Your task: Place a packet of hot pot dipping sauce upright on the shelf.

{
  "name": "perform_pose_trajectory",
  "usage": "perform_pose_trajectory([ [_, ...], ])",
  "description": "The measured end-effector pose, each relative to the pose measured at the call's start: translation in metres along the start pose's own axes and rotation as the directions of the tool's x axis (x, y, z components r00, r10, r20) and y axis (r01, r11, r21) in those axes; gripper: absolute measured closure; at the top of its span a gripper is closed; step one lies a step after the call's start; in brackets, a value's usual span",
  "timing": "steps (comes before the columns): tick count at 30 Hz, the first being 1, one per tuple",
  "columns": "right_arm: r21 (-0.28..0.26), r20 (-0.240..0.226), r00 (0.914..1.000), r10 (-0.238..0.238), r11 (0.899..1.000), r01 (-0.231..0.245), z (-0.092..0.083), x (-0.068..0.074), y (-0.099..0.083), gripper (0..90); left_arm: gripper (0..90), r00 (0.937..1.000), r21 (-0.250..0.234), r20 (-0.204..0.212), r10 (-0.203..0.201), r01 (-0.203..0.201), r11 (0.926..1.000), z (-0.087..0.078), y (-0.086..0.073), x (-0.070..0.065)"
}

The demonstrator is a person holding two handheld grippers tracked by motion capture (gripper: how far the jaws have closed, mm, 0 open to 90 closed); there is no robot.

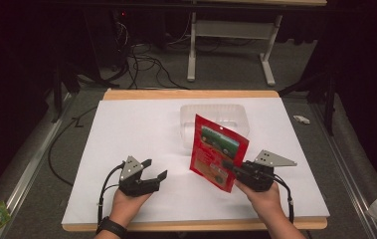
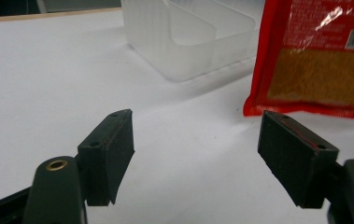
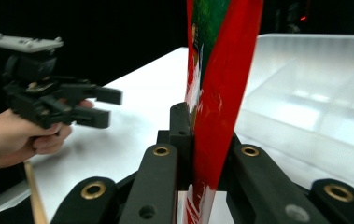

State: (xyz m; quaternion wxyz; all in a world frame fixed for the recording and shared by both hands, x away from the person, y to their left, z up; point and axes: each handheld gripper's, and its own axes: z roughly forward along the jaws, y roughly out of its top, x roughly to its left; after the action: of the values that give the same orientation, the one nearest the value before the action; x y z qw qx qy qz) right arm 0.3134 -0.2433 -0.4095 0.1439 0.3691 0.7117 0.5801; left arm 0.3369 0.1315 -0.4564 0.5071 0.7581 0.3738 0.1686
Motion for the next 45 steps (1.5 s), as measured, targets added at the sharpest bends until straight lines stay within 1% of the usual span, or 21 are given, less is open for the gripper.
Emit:
perform_pose_trajectory([
  [7, -0.046, 0.091, 0.9959, -0.001, 0.999, 0.006, -0.021, -0.019, 0.006, 85.1, 25.7, 0.9999, 0.004, -0.008, 0.010, -0.010, 0.9999, 0.000, 0.000, 0.000],
  [11, -0.066, 0.135, 0.9908, 0.005, 0.998, 0.004, -0.031, -0.028, 0.008, 85.1, 25.7, 0.9999, 0.003, -0.011, 0.010, -0.010, 0.9999, 0.000, 0.000, 0.001],
  [12, -0.077, 0.153, 0.9882, 0.010, 0.997, 0.002, -0.035, -0.032, 0.009, 85.1, 25.7, 0.9999, 0.003, -0.011, 0.010, -0.010, 0.9999, 0.000, 0.000, 0.001],
  [14, -0.082, 0.160, 0.9871, 0.012, 0.997, 0.002, -0.036, -0.033, 0.009, 85.1, 25.7, 0.9999, -0.001, -0.012, 0.008, -0.008, 1.0000, 0.000, 0.000, 0.001],
  [15, -0.085, 0.169, 0.9856, 0.016, 0.996, -0.002, -0.038, -0.035, 0.010, 85.1, 25.7, 0.9998, -0.001, -0.014, 0.012, -0.012, 0.9999, -0.001, 0.000, 0.000],
  [17, -0.093, 0.179, 0.9837, 0.015, 0.996, 0.002, -0.040, -0.037, 0.011, 85.1, 25.6, 0.9983, 0.015, -0.023, 0.054, -0.053, 0.9985, -0.001, 0.001, -0.001],
  [18, -0.100, 0.186, 0.9825, 0.017, 0.995, 0.002, -0.040, -0.038, 0.012, 85.1, 25.6, 0.9980, 0.021, -0.022, 0.059, -0.058, 0.9981, -0.001, 0.000, -0.002],
  [20, -0.111, 0.191, 0.9813, 0.023, 0.994, -0.001, -0.041, -0.039, 0.015, 85.1, 25.2, 0.9988, 0.040, -0.015, 0.046, -0.046, 0.9981, -0.004, 0.002, 0.000],
  [22, -0.122, 0.193, 0.9807, 0.029, 0.993, -0.005, -0.040, -0.040, 0.018, 85.1, 25.1, 0.9998, 0.035, -0.007, 0.020, -0.020, 0.9992, -0.011, 0.006, 0.002],
  [24, -0.129, 0.196, 0.9801, 0.033, 0.992, -0.007, -0.037, -0.041, 0.021, 85.1, 25.2, 0.9995, 0.038, -0.012, 0.028, -0.027, 0.9989, -0.017, 0.008, 0.002],
  [27, -0.136, 0.205, 0.9782, 0.033, 0.991, -0.004, -0.033, -0.040, 0.027, 85.1, 24.8, 0.9964, 0.037, -0.038, 0.076, -0.075, 0.9965, -0.026, 0.003, 0.002],
  [28, -0.141, 0.211, 0.9771, 0.030, 0.990, 0.000, -0.031, -0.040, 0.030, 85.1, 24.7, 0.9964, 0.022, -0.044, 0.072, -0.071, 0.9972, -0.028, -0.002, 0.003],
  [29, -0.149, 0.211, 0.9769, 0.032, 0.989, 0.000, -0.028, -0.041, 0.032, 85.1, 24.7, 0.9984, 0.011, -0.036, 0.044, -0.044, 0.9990, -0.028, -0.006, 0.004],
  [30, -0.155, 0.216, 0.9758, 0.036, 0.988, -0.002, -0.025, -0.041, 0.035, 85.2, 24.7, 0.9998, 0.014, -0.017, 0.013, -0.013, 0.9998, -0.029, -0.007, 0.007],
  [31, -0.160, 0.218, 0.9752, 0.038, 0.987, -0.003, -0.022, -0.042, 0.037, 85.2, 24.2, 1.0000, 0.013, -0.007, 0.001, -0.001, 0.9999, -0.029, -0.006, 0.008],
  [33, -0.168, 0.221, 0.9740, 0.047, 0.986, -0.010, -0.016, -0.045, 0.040, 85.2, 24.6, 0.9997, -0.007, -0.015, 0.020, -0.020, 0.9998, -0.031, -0.005, 0.007],
  [35, -0.176, 0.221, 0.9737, 0.054, 0.984, -0.014, -0.009, -0.048, 0.043, 85.2, 24.8, 0.9997, 0.011, -0.003, 0.025, -0.025, 0.9996, -0.030, -0.008, 0.007],
  [37, -0.178, 0.223, 0.9731, 0.056, 0.984, -0.016, -0.002, -0.050, 0.046, 85.2, 24.8, 0.9994, 0.016, 0.003, 0.034, -0.034, 0.9993, -0.028, -0.009, 0.007],
  [41, -0.172, 0.239, 0.9699, 0.047, 0.985, -0.006, 0.013, -0.053, 0.051, 85.2, 24.8, 0.9997, -0.001, 0.008, 0.025, -0.025, 0.9997, -0.029, -0.008, 0.009],
  [44, -0.170, 0.248, 0.9674, 0.049, 0.985, -0.007, 0.024, -0.057, 0.053, 85.2, 24.8, 0.9993, -0.002, 0.001, 0.037, -0.037, 0.9993, -0.029, -0.009, 0.009],
  [45, -0.171, 0.249, 0.9673, 0.048, 0.985, -0.005, 0.027, -0.058, 0.054, 85.2, 24.8, 0.9994, -0.005, 0.004, 0.033, -0.033, 0.9994, -0.029, -0.009, 0.009],
])
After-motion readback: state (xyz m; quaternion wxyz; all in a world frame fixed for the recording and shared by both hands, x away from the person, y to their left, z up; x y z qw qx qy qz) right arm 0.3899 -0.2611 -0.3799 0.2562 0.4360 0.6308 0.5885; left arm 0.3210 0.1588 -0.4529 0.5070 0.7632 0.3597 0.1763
